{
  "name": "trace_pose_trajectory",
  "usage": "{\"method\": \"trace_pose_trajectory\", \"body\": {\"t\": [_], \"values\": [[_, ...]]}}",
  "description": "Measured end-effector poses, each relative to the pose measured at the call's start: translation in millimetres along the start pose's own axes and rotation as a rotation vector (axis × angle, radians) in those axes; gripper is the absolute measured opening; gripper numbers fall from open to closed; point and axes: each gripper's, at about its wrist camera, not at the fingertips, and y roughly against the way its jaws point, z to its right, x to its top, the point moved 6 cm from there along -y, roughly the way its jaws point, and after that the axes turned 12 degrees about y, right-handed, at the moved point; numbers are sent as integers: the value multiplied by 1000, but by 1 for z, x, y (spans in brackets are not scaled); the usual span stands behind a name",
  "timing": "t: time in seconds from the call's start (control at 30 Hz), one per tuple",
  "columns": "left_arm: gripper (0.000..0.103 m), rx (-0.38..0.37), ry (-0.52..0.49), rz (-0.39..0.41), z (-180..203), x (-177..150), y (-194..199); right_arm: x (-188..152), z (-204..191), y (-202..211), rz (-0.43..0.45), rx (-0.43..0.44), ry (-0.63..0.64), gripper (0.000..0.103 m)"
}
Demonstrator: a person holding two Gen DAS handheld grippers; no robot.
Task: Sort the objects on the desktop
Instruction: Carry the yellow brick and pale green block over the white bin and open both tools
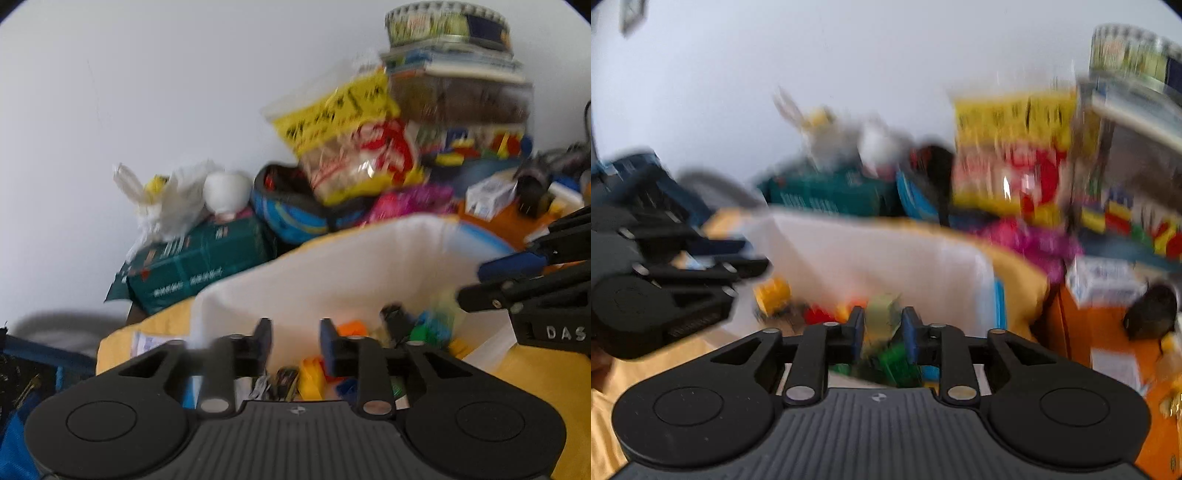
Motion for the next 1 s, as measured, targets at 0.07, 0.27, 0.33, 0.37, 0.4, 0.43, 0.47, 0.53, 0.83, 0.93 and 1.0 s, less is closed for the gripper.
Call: {"method": "trace_pose_trajectory", "body": {"t": [0.07, 0.27, 0.33, 0.37, 0.4, 0.43, 0.47, 0.53, 0.83, 0.93, 1.0], "values": [[55, -6, -6, 8, -2, 0, 3, -5, -3, -7, -35, -4, 33, 30], [76, -4, 31, 68, -1, 15, 25, 1, 0, 3, -37, -24, 78, 55], [77, 74, 26, 93, 0, 21, 32, 5, 1, 4, -32, -28, 99, 63], [79, 125, 21, 123, 1, 25, 36, 7, 1, 7, -35, -32, 109, 68], [82, 164, 25, 147, 1, 29, 40, 8, 2, 8, -36, -37, 115, 72], [87, 191, 42, 153, 0, 31, 42, 10, 2, 8, -35, -40, 122, 74], [87, 192, 72, 134, -2, 34, 43, 11, 3, 9, -36, -43, 126, 81], [87, 135, 142, 66, -7, 38, 39, 11, 5, 10, -49, -59, 133, 89], [87, 138, 73, -92, -4, 32, 29, 8, 13, 8, -116, 30, 82, 103], [87, 120, 51, -165, 0, 29, 24, 3, 15, 1, -165, 71, 36, 103], [87, 105, 68, -198, 0, 28, 21, -2, 18, -3, -199, 61, 6, 103]]}}
